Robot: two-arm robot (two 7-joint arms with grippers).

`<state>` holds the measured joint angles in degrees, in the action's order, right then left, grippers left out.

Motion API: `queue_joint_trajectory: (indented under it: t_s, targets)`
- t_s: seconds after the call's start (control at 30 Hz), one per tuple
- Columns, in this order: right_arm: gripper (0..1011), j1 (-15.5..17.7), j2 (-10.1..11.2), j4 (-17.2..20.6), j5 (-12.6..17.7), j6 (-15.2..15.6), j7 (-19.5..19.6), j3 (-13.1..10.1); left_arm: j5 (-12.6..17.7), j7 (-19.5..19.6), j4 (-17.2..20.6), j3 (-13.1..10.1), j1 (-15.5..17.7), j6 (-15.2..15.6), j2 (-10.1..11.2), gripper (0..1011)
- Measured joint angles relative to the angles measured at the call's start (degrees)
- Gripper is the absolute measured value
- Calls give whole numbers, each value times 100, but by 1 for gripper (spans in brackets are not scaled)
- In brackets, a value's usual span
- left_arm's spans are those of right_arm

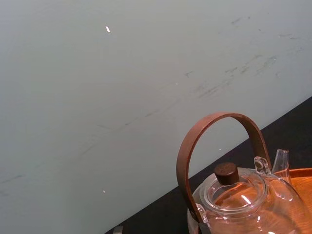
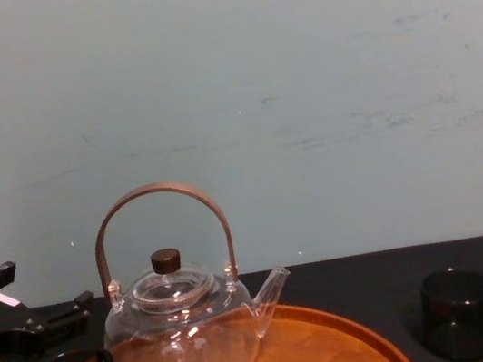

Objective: Pick up the glass from the table and place it on the tray.

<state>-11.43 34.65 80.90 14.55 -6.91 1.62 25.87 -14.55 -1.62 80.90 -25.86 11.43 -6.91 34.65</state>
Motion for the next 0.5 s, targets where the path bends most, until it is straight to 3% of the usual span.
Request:
queue_joint_trajectory:
  t_s: [0.5]
  targets:
    - [1002,0,0,0,0,0,0,0,0,0,0,0,0,0,0,1001]
